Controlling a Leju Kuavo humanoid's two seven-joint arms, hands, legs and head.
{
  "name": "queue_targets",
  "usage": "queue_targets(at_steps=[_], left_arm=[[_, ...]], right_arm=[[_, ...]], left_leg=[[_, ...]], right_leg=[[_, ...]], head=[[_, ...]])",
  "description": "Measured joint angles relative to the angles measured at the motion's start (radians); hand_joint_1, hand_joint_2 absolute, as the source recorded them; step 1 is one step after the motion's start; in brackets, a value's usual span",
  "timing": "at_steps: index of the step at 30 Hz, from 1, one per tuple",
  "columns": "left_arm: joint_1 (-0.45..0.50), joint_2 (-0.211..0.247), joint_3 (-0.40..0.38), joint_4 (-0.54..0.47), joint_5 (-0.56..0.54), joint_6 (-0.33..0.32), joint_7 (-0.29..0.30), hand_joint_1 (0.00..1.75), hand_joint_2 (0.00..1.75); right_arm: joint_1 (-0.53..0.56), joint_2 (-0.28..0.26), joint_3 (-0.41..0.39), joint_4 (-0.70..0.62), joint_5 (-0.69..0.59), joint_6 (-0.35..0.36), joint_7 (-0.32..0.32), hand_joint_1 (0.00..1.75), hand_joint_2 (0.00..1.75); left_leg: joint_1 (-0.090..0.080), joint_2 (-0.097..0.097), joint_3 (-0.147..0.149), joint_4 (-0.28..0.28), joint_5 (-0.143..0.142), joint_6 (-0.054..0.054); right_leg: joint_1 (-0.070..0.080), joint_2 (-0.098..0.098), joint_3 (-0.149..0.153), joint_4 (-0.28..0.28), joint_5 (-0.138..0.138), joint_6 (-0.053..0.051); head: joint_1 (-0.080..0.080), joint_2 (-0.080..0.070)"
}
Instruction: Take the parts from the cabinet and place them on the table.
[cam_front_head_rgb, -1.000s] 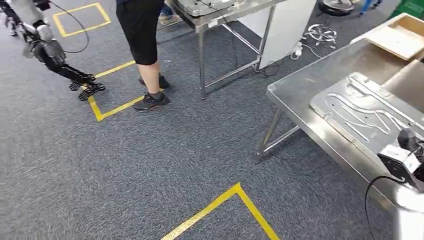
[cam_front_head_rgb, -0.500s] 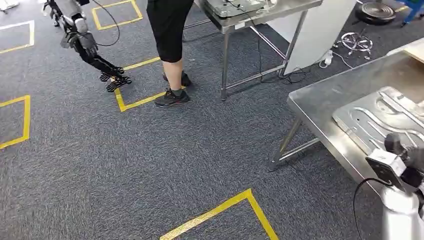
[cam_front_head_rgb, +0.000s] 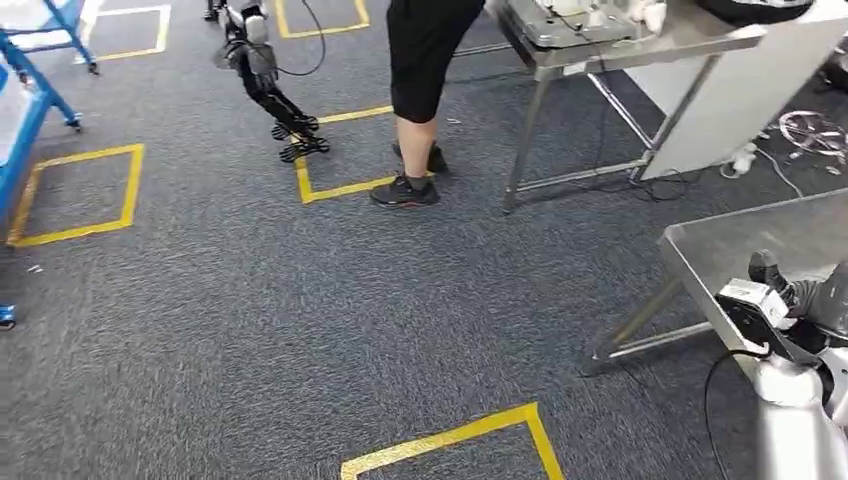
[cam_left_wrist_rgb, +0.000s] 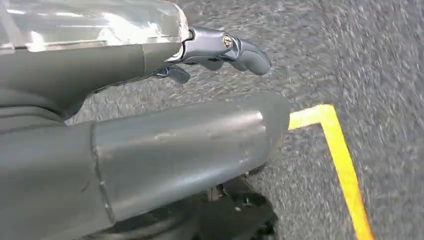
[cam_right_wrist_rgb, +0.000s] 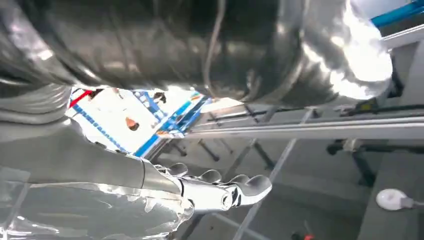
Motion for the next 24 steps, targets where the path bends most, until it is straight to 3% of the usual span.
queue_targets(at_steps=[1,4,5,6,7,8,9,10,11,12,14,15,16,19,20,21,22,23,24], left_arm=[[-0.003,0.001,0.003,0.000,0.001,0.000,0.001,0.00,0.00],[0.003,0.002,0.010,0.000,0.001,0.000,0.002,0.00,0.00],[0.003,0.003,0.013,0.000,0.001,0.000,0.002,0.00,0.00],[0.005,0.004,0.013,0.000,0.001,0.000,0.001,0.00,0.00],[0.004,0.004,0.013,0.000,0.000,0.000,0.002,0.00,0.00],[0.001,0.004,0.013,0.000,-0.003,0.000,0.001,0.00,0.00],[-0.001,0.004,0.013,0.000,-0.006,-0.002,-0.001,0.00,0.00],[-0.001,0.004,0.013,0.000,-0.011,-0.006,-0.006,0.00,0.00],[0.000,0.004,0.013,0.000,-0.013,-0.011,-0.014,0.00,0.00],[0.002,0.004,0.013,0.000,-0.014,-0.012,-0.022,0.00,0.00],[0.003,0.005,0.013,0.000,-0.020,-0.014,-0.034,0.00,0.00],[0.002,0.006,0.013,0.000,-0.021,-0.016,-0.037,0.00,0.00],[-0.001,0.008,0.014,0.000,-0.022,-0.016,-0.035,0.00,0.00],[0.005,0.017,0.018,0.000,-0.032,-0.010,-0.016,0.00,0.00],[0.007,0.021,0.021,0.000,-0.032,-0.004,-0.006,0.00,0.00],[0.013,0.023,0.023,0.000,-0.032,0.000,0.004,0.00,0.00],[0.012,0.027,0.024,0.000,-0.033,0.004,0.011,0.00,0.00],[0.009,0.031,0.026,0.000,-0.035,0.004,0.015,0.00,0.00],[0.007,0.033,0.028,0.000,-0.038,0.003,0.017,0.00,0.00]], right_arm=[[0.005,0.000,-0.002,0.004,0.001,0.000,0.000,0.00,0.00],[0.007,-0.003,-0.005,0.009,0.005,0.000,0.000,0.00,0.00],[0.008,-0.002,-0.004,0.010,0.008,0.000,0.000,0.00,0.00],[0.007,-0.003,-0.004,0.010,0.010,0.000,0.000,0.00,0.00],[0.009,-0.003,-0.004,0.010,0.011,0.000,0.000,0.00,0.00],[0.009,-0.003,-0.005,0.010,0.015,0.000,0.000,0.00,0.00],[0.009,-0.003,-0.005,0.012,0.016,0.000,0.002,0.00,0.00],[0.011,-0.002,-0.005,0.016,0.017,-0.002,0.003,0.00,0.00],[0.015,0.001,-0.007,0.023,0.017,-0.003,0.000,0.00,0.00],[0.017,0.005,-0.012,0.029,0.016,-0.003,-0.011,0.00,0.00],[0.019,0.014,-0.028,0.042,0.003,-0.003,-0.040,0.00,0.00],[0.020,0.018,-0.039,0.046,-0.012,-0.003,-0.055,0.00,0.00],[0.025,0.022,-0.053,0.049,-0.032,-0.004,-0.069,0.00,0.00],[0.037,0.036,-0.079,0.052,-0.066,-0.005,-0.094,0.00,0.00],[0.041,0.042,-0.081,0.052,-0.070,-0.005,-0.099,0.00,0.00],[0.045,0.044,-0.084,0.052,-0.073,-0.005,-0.099,0.00,0.00],[0.051,0.048,-0.092,0.051,-0.075,-0.006,-0.100,0.00,0.00],[0.060,0.048,-0.102,0.051,-0.076,-0.006,-0.102,0.00,0.00],[0.072,0.051,-0.114,0.051,-0.077,-0.006,-0.103,0.00,0.00]], left_leg=[[-0.004,-0.012,-0.012,0.015,-0.004,-0.006],[0.005,-0.046,-0.022,0.004,0.003,-0.021],[0.001,-0.055,-0.022,0.008,-0.001,-0.028],[-0.003,0.006,-0.023,0.027,-0.012,-0.030],[-0.005,0.062,-0.047,0.076,-0.043,-0.034],[-0.001,0.087,-0.084,0.149,-0.082,-0.037],[0.002,0.097,-0.125,0.230,-0.118,-0.039],[0.005,0.100,-0.162,0.299,-0.140,-0.041],[0.008,0.101,-0.176,0.322,-0.135,-0.042],[0.009,0.102,-0.164,0.294,-0.108,-0.042],[0.008,0.117,-0.078,0.129,-0.025,-0.035],[0.003,0.155,-0.031,0.045,0.007,-0.028],[-0.012,0.189,-0.015,0.011,-0.008,-0.025],[-0.014,0.151,-0.022,0.009,-0.004,-0.016],[-0.011,0.141,-0.012,-0.004,0.000,-0.008],[-0.003,0.131,0.002,-0.020,0.009,-0.003],[-0.003,0.123,0.006,-0.026,0.012,0.005],[-0.003,0.115,0.005,-0.026,0.014,0.010],[-0.004,0.101,0.005,-0.026,0.013,0.011]], right_leg=[[-0.001,0.033,0.000,-0.016,-0.004,0.002],[0.007,-0.001,0.001,-0.008,-0.005,-0.010],[-0.003,-0.016,0.007,-0.018,-0.002,-0.019],[0.001,-0.031,0.014,-0.023,-0.002,-0.026],[0.004,-0.045,0.019,-0.025,-0.004,-0.035],[0.008,-0.061,0.021,-0.025,-0.006,-0.038],[0.010,-0.076,0.023,-0.025,-0.009,-0.041],[0.013,-0.093,0.024,-0.025,-0.011,-0.043],[0.014,-0.108,0.025,-0.025,-0.013,-0.043],[0.014,-0.121,0.027,-0.025,-0.015,-0.042],[0.015,-0.145,0.036,-0.025,-0.021,-0.037],[0.016,-0.155,0.041,-0.025,-0.024,-0.034],[0.022,-0.167,0.043,-0.024,-0.030,-0.026],[0.023,-0.196,0.051,-0.031,-0.032,-0.015],[0.023,-0.205,0.059,-0.035,-0.034,-0.007],[0.015,-0.184,0.064,-0.027,-0.045,-0.001],[0.015,-0.131,0.049,0.006,-0.068,-0.001],[0.015,-0.097,0.016,0.070,-0.103,-0.002],[0.015,-0.081,-0.024,0.147,-0.137,0.000]], head=[[0.001,0.000],[0.000,0.000],[0.000,0.000],[0.001,0.000],[-0.003,0.000],[-0.002,0.000],[-0.002,0.000],[-0.002,0.000],[-0.002,0.000],[-0.002,0.000],[-0.002,0.000],[-0.002,0.000],[-0.002,0.000],[-0.001,0.000],[-0.002,0.000],[-0.001,0.000],[0.000,0.000],[0.000,0.000],[0.000,0.000]])
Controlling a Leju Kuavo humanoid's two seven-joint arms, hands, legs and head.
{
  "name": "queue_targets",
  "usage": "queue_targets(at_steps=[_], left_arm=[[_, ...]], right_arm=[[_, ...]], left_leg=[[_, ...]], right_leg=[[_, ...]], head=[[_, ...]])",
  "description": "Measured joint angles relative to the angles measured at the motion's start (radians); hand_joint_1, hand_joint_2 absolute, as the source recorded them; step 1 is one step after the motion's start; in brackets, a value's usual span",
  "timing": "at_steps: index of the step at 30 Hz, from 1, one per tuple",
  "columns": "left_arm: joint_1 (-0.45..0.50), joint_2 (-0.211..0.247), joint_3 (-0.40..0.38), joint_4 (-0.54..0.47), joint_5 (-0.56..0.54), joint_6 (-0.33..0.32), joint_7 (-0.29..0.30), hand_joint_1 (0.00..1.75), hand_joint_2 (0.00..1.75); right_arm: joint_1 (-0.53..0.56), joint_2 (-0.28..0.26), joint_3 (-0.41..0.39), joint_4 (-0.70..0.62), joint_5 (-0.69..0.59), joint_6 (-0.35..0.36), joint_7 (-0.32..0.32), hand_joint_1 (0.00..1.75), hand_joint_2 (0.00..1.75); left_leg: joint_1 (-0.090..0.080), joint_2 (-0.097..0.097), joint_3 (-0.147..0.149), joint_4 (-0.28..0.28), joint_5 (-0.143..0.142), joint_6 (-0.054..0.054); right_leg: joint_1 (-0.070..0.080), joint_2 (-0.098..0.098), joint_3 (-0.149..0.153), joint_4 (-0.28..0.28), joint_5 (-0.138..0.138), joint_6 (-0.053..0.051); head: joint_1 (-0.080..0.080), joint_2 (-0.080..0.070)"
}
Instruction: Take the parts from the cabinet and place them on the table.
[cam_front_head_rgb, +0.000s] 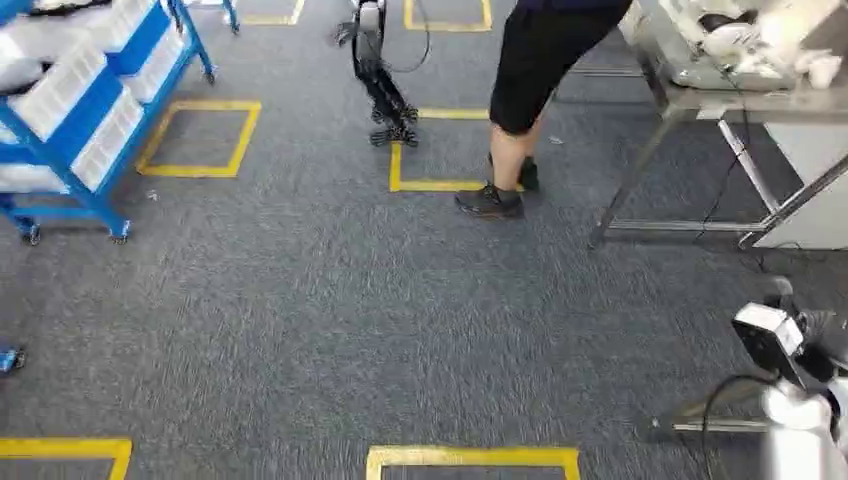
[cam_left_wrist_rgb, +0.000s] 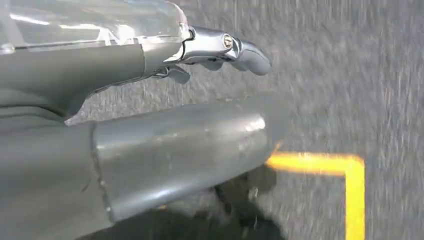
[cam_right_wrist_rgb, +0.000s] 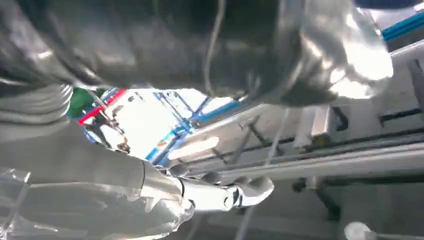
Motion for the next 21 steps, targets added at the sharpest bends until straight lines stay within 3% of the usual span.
queue_targets(at_steps=[1,2,3,4,5,6,7,11,12,13,14,16,17,18,19,20,21], left_arm=[[-0.001,0.002,0.000,0.000,-0.004,-0.003,0.000,0.00,0.00],[-0.001,0.005,0.000,0.000,-0.007,-0.007,-0.003,0.00,0.00],[0.001,0.006,0.001,0.000,-0.010,-0.012,-0.008,0.00,0.00],[0.001,0.007,0.001,0.000,-0.012,-0.015,-0.012,0.00,0.00],[0.002,0.007,0.001,0.000,-0.013,-0.022,-0.024,0.00,0.00],[0.001,0.007,0.001,0.000,-0.013,-0.027,-0.039,0.00,0.00],[-0.001,0.006,0.001,0.000,-0.014,-0.031,-0.053,0.00,0.00],[-0.006,0.006,0.001,0.000,-0.018,-0.036,-0.075,0.00,0.00],[-0.006,0.007,0.000,0.000,-0.018,-0.036,-0.075,0.00,0.00],[-0.007,0.007,0.000,0.000,-0.018,-0.036,-0.076,0.00,0.00],[-0.009,0.007,0.000,0.000,-0.018,-0.036,-0.077,0.00,0.00],[-0.012,0.006,0.000,0.000,-0.018,-0.037,-0.078,0.00,0.00],[-0.011,0.006,0.000,0.000,-0.019,-0.038,-0.079,0.00,0.00],[-0.009,0.005,0.000,0.000,-0.019,-0.039,-0.080,0.00,0.00],[-0.007,0.005,0.000,0.000,-0.021,-0.039,-0.081,0.00,0.00],[-0.007,0.005,0.000,0.000,-0.021,-0.039,-0.081,0.00,0.00],[-0.008,0.005,0.000,0.000,-0.021,-0.039,-0.081,0.00,0.00]], right_arm=[[0.017,0.004,-0.010,0.000,-0.002,0.000,-0.002,0.00,0.00],[0.035,0.010,-0.022,-0.002,-0.004,0.000,-0.006,0.00,0.00],[0.046,0.015,-0.030,-0.005,-0.005,0.000,-0.008,0.00,0.00],[0.051,0.018,-0.036,-0.009,-0.005,0.000,-0.009,0.00,0.00],[0.051,0.020,-0.041,-0.014,-0.006,0.000,-0.010,0.00,0.00],[0.051,0.020,-0.043,-0.017,-0.006,0.000,-0.010,0.00,0.00],[0.048,0.021,-0.044,-0.016,-0.003,0.000,-0.010,0.00,0.00],[0.024,0.027,-0.040,-0.011,0.032,0.000,-0.006,0.00,0.00],[0.018,0.029,-0.039,-0.010,0.035,0.000,-0.006,0.00,0.00],[0.014,0.030,-0.037,-0.010,0.036,0.000,-0.005,0.00,0.00],[0.014,0.030,-0.037,-0.010,0.037,0.000,-0.005,0.00,0.00],[0.014,0.031,-0.037,-0.009,0.037,0.000,-0.005,0.00,0.00],[0.013,0.033,-0.037,-0.008,0.036,0.000,-0.005,0.00,0.00],[0.013,0.035,-0.037,-0.006,0.034,0.000,-0.005,0.00,0.00],[0.013,0.035,-0.037,-0.006,0.034,0.000,-0.004,0.00,0.00],[0.012,0.036,-0.037,-0.006,0.034,0.000,-0.004,0.00,0.00],[0.011,0.037,-0.037,-0.006,0.033,0.000,-0.004,0.00,0.00]], left_leg=[[-0.001,-0.016,0.000,0.000,-0.001,0.002],[-0.002,-0.032,0.001,0.002,-0.002,0.003],[-0.001,-0.048,0.002,0.005,-0.004,0.002],[-0.001,-0.059,0.004,0.009,-0.007,-0.001],[-0.001,-0.073,0.006,0.015,-0.012,-0.004],[0.000,-0.085,0.005,0.025,-0.018,-0.008],[-0.003,-0.093,-0.002,0.032,-0.024,-0.014],[0.001,-0.127,-0.013,0.031,-0.022,-0.033],[-0.001,-0.112,-0.011,0.037,-0.028,-0.037],[-0.002,-0.058,-0.019,0.059,-0.046,-0.042],[0.000,-0.023,-0.048,0.121,-0.085,-0.047],[0.008,-0.005,-0.132,0.287,-0.160,-0.054],[0.011,-0.004,-0.161,0.341,-0.172,-0.057],[0.013,-0.002,-0.166,0.347,-0.161,-0.059],[0.014,0.001,-0.148,0.307,-0.129,-0.059],[0.014,0.009,-0.105,0.219,-0.080,-0.058],[0.014,0.030,-0.052,0.118,-0.035,-0.055]], right_leg=[[0.000,0.006,-0.042,0.074,-0.025,0.002],[0.000,0.007,-0.071,0.114,-0.025,0.004],[-0.001,0.007,-0.075,0.100,0.002,0.005],[-0.004,0.008,-0.060,0.052,0.043,0.006],[-0.008,0.015,-0.023,-0.038,0.102,0.007],[-0.014,0.040,0.016,-0.127,0.148,0.009],[-0.014,0.080,0.029,-0.148,0.125,0.008],[-0.005,0.041,0.032,-0.155,0.131,-0.016],[-0.012,0.030,0.036,-0.164,0.136,-0.024],[-0.010,0.019,0.041,-0.168,0.135,-0.031],[-0.007,0.005,0.043,-0.169,0.134,-0.039],[-0.001,-0.023,0.044,-0.169,0.131,-0.043],[0.000,-0.035,0.044,-0.169,0.130,-0.044],[0.001,-0.047,0.045,-0.169,0.128,-0.043],[0.001,-0.059,0.047,-0.169,0.127,-0.042],[0.001,-0.071,0.051,-0.169,0.124,-0.039],[0.000,-0.082,0.056,-0.169,0.121,-0.036]], head=[[-0.001,0.000],[0.000,0.000],[0.000,0.000],[0.000,0.000],[0.000,0.000],[0.000,0.000],[0.000,0.000],[0.000,0.000],[-0.001,0.000],[-0.001,0.000],[-0.002,0.000],[-0.002,0.000],[-0.002,0.000],[-0.002,0.000],[-0.002,0.000],[-0.002,0.000],[-0.002,0.000]])
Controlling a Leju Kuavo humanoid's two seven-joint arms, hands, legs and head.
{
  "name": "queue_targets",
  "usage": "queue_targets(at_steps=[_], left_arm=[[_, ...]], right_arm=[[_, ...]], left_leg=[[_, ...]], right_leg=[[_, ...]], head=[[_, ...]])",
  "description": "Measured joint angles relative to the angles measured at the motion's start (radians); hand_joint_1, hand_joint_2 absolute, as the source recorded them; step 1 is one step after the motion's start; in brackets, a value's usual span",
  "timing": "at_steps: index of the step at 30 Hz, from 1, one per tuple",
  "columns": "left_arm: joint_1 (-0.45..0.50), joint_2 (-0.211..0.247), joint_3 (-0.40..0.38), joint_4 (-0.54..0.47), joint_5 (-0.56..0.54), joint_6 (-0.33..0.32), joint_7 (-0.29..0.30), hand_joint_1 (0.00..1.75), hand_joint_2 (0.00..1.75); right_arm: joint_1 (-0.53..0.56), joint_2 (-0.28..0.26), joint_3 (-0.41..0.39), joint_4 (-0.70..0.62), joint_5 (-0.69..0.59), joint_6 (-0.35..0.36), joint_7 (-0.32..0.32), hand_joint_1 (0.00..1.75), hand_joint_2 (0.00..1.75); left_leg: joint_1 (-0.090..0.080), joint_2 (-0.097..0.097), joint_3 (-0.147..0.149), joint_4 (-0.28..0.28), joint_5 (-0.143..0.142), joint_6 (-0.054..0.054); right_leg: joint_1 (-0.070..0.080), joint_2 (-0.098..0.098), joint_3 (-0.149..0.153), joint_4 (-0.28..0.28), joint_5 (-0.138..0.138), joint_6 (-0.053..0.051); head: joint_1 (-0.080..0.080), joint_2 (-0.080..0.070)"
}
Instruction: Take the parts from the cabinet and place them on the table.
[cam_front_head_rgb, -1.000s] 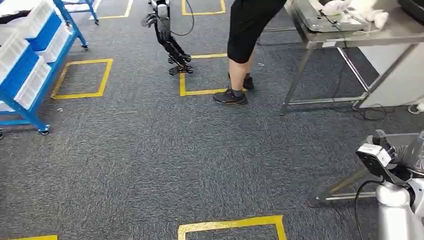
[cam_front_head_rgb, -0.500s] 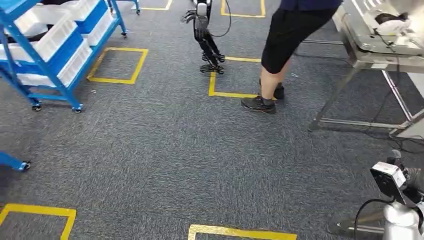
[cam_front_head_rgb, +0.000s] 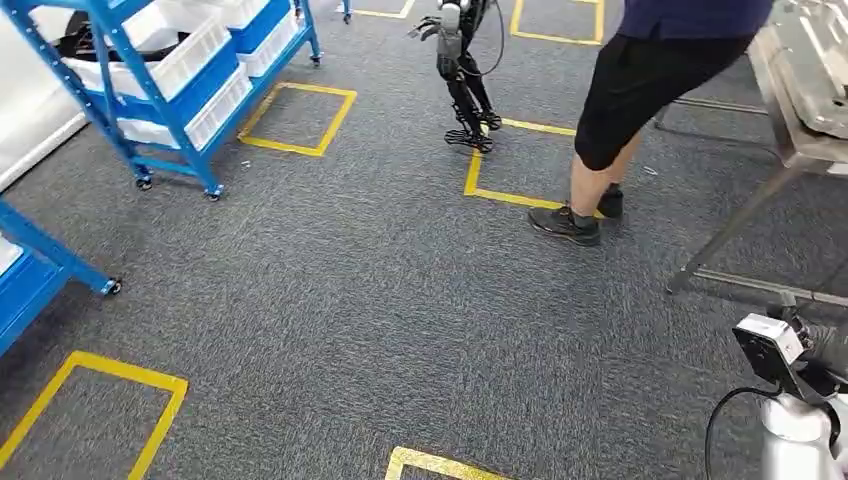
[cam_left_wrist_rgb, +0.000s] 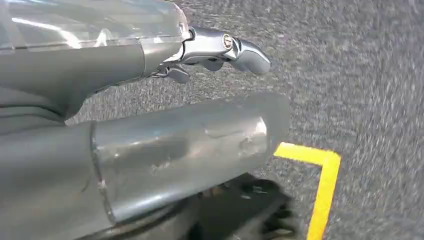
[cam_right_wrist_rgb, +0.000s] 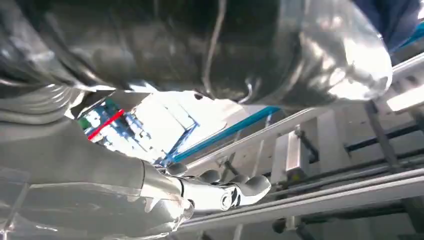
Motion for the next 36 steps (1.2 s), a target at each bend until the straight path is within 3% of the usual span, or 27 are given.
queue_targets(at_steps=[1,2,4,5,6,7,8,9,10,11,12,13,15,16,17,20,21,22,23,24,26,27,28,30,31,32,36], left_arm=[[-0.001,0.000,0.000,0.000,0.000,0.000,0.000,0.00,0.00],[-0.003,0.000,0.000,0.000,-0.001,-0.002,0.000,0.00,0.00],[-0.004,-0.001,0.000,0.000,-0.008,-0.005,0.013,0.00,0.00],[-0.002,-0.001,0.000,0.000,-0.016,-0.005,0.027,0.00,0.00],[-0.002,-0.001,0.000,0.000,-0.023,-0.002,0.045,0.00,0.00],[0.002,-0.003,-0.001,0.000,-0.032,0.005,0.065,0.00,0.00],[0.001,-0.003,-0.002,0.000,-0.037,0.012,0.088,0.00,0.00],[-0.001,-0.003,-0.002,0.000,-0.039,0.015,0.100,0.00,0.00],[0.000,-0.003,-0.002,0.000,-0.042,0.015,0.111,0.00,0.00],[0.001,-0.003,-0.002,0.000,-0.045,0.014,0.122,0.00,0.00],[0.002,-0.002,-0.002,0.000,-0.045,0.013,0.128,0.00,0.00],[0.004,-0.002,-0.002,0.000,-0.044,0.012,0.130,0.00,0.00],[0.004,-0.002,-0.001,0.000,-0.035,0.012,0.130,0.00,0.00],[0.004,-0.003,0.000,0.000,-0.028,0.012,0.128,0.00,0.00],[0.004,-0.007,0.005,0.000,-0.015,0.012,0.126,0.00,0.00],[0.002,-0.019,0.029,0.000,0.022,0.014,0.125,0.00,0.00],[0.003,-0.022,0.035,0.000,0.027,0.014,0.125,0.00,0.00],[0.003,-0.027,0.040,0.000,0.023,0.013,0.123,0.00,0.00],[0.002,-0.031,0.041,0.000,0.013,0.013,0.123,0.00,0.00],[0.000,-0.033,0.041,0.000,0.004,0.013,0.123,0.00,0.00],[-0.003,-0.036,0.041,0.000,-0.008,0.016,0.131,0.00,0.00],[-0.002,-0.037,0.041,0.000,-0.013,0.020,0.139,0.00,0.00],[0.001,-0.037,0.041,0.000,-0.015,0.026,0.143,0.00,0.00],[0.002,-0.032,0.041,0.000,-0.017,0.032,0.146,0.00,0.00],[0.001,-0.031,0.041,0.000,-0.018,0.032,0.146,0.00,0.00],[-0.001,-0.028,0.041,0.000,-0.018,0.032,0.145,0.00,0.00],[-0.002,-0.018,0.042,0.000,-0.025,0.035,0.141,0.00,0.00]], right_arm=[[-0.001,0.000,0.000,0.000,0.000,0.000,0.000,0.00,0.00],[-0.002,0.000,0.000,0.000,0.000,0.000,0.000,0.00,0.00],[-0.003,0.001,0.002,0.003,0.005,0.000,0.002,0.00,0.00],[-0.001,0.003,0.006,0.006,0.011,0.000,0.005,0.00,0.00],[0.003,0.005,0.010,0.006,0.018,0.000,0.008,0.00,0.00],[0.007,0.007,0.011,0.009,0.027,0.000,0.010,0.00,0.00],[0.016,0.009,0.012,0.010,0.041,0.000,0.011,0.00,0.00],[0.027,0.010,0.012,0.012,0.052,0.000,0.014,0.00,0.00],[0.037,0.012,0.013,0.016,0.060,0.000,0.017,0.00,0.00],[0.043,0.015,0.013,0.022,0.065,0.000,0.017,0.00,0.00],[0.046,0.019,0.013,0.029,0.068,0.000,0.018,0.00,0.00],[0.047,0.022,0.014,0.035,0.073,0.000,0.018,0.00,0.00],[0.047,0.026,0.014,0.044,0.075,0.000,0.014,0.00,0.00],[0.047,0.028,0.014,0.049,0.074,0.000,0.010,0.00,0.00],[0.046,0.033,0.015,0.057,0.070,0.000,0.007,0.00,0.00],[0.060,0.058,0.015,0.066,0.064,0.000,-0.014,0.00,0.00],[0.061,0.070,0.016,0.068,0.068,0.000,-0.021,0.00,0.00],[0.063,0.085,0.015,0.069,0.075,0.000,-0.032,0.00,0.00],[0.072,0.104,0.015,0.071,0.077,0.000,-0.040,0.00,0.00],[0.080,0.115,0.015,0.074,0.078,0.000,-0.042,0.00,0.00],[0.089,0.137,0.015,0.082,0.078,0.000,-0.042,0.00,0.00],[0.089,0.151,0.016,0.089,0.079,0.000,-0.042,0.00,0.00],[0.089,0.161,0.016,0.094,0.079,0.000,-0.042,0.00,0.00],[0.089,0.175,0.016,0.103,0.079,0.000,-0.042,0.00,0.00],[0.089,0.179,0.016,0.108,0.079,0.000,-0.042,0.00,0.00],[0.089,0.183,0.016,0.112,0.079,0.000,-0.042,0.00,0.00],[0.087,0.195,0.015,0.132,0.082,0.000,-0.042,0.00,0.00]], left_leg=[[-0.005,0.059,0.035,-0.076,0.010,0.004],[-0.014,0.066,0.036,-0.081,0.007,0.007],[-0.018,0.037,0.030,-0.082,0.008,0.015],[-0.021,0.024,0.030,-0.085,0.009,0.022],[-0.013,0.009,0.049,-0.103,0.018,0.034],[-0.012,-0.003,0.055,-0.113,0.025,0.037],[-0.010,-0.011,0.056,-0.116,0.029,0.045],[-0.010,-0.024,0.056,-0.116,0.029,0.046],[-0.012,-0.039,0.056,-0.116,0.029,0.047],[-0.014,-0.054,0.056,-0.115,0.028,0.048],[-0.016,-0.068,0.057,-0.114,0.027,0.049],[-0.017,-0.084,0.059,-0.111,0.026,0.049],[-0.016,-0.113,0.064,-0.104,0.019,0.047],[-0.016,-0.125,0.065,-0.099,0.015,0.044],[-0.017,-0.135,0.057,-0.095,0.012,0.040],[-0.004,-0.173,0.047,-0.096,0.014,0.019],[-0.009,-0.183,0.044,-0.098,0.014,0.012],[-0.011,-0.128,0.047,-0.086,0.003,0.010],[-0.015,-0.072,0.029,-0.047,-0.025,0.005],[-0.011,-0.051,-0.004,0.017,-0.059,0.000],[-0.004,-0.038,-0.082,0.165,-0.122,-0.007],[0.000,-0.035,-0.107,0.210,-0.127,-0.011],[0.003,-0.032,-0.103,0.194,-0.101,-0.014],[0.005,-0.015,-0.029,0.047,-0.017,-0.017],[0.005,0.013,0.025,-0.053,0.026,-0.013],[-0.004,0.055,0.048,-0.103,0.018,-0.009],[-0.011,0.007,0.044,-0.110,0.025,0.010]], right_leg=[[0.002,-0.010,0.005,0.000,-0.003,0.005],[0.008,-0.019,0.006,0.001,-0.007,0.012],[0.008,-0.037,0.012,-0.005,-0.007,0.023],[0.005,-0.049,0.018,-0.012,-0.006,0.029],[0.004,-0.055,0.024,-0.015,-0.011,0.037],[-0.002,0.006,0.024,0.001,-0.025,0.041],[-0.005,0.054,0.003,0.044,-0.056,0.039],[-0.004,0.077,-0.032,0.114,-0.094,0.038],[-0.002,0.085,-0.076,0.196,-0.129,0.039],[-0.002,0.088,-0.115,0.259,-0.143,0.040],[-0.001,0.088,-0.134,0.279,-0.135,0.039],[-0.001,0.088,-0.130,0.252,-0.099,0.037],[-0.001,0.104,-0.068,0.099,0.005,0.030],[-0.002,0.135,-0.037,0.018,0.037,0.026],[-0.008,0.191,-0.029,0.010,0.016,0.025],[0.003,0.162,-0.026,0.002,0.018,0.020],[-0.005,0.150,-0.019,-0.009,0.021,0.014],[-0.007,0.134,-0.010,-0.019,0.025,0.007],[-0.006,0.121,-0.002,-0.026,0.023,-0.002],[-0.003,0.105,0.000,-0.026,0.021,-0.007],[-0.001,0.074,0.002,-0.025,0.016,-0.009],[0.000,0.060,0.003,-0.025,0.015,-0.009],[-0.001,0.046,0.005,-0.025,0.012,-0.007],[-0.002,0.023,0.013,-0.024,0.006,-0.002],[-0.002,0.013,0.020,-0.024,0.002,0.003],[0.002,0.002,0.026,-0.024,-0.003,0.009],[0.003,-0.032,0.041,-0.030,-0.008,0.032]], head=[[0.000,0.000],[0.001,0.000],[0.001,0.000],[0.000,0.000],[0.001,0.000],[0.001,0.000],[0.001,0.000],[0.002,0.000],[0.001,0.000],[0.001,0.000],[0.001,0.000],[0.001,0.000],[0.001,0.000],[0.001,0.000],[0.001,0.000],[0.001,0.000],[0.001,0.000],[0.001,0.000],[-0.001,0.000],[-0.001,0.000],[-0.001,0.000],[-0.001,0.000],[-0.001,0.000],[-0.001,0.000],[-0.002,0.000],[-0.001,0.000],[-0.001,0.000]])
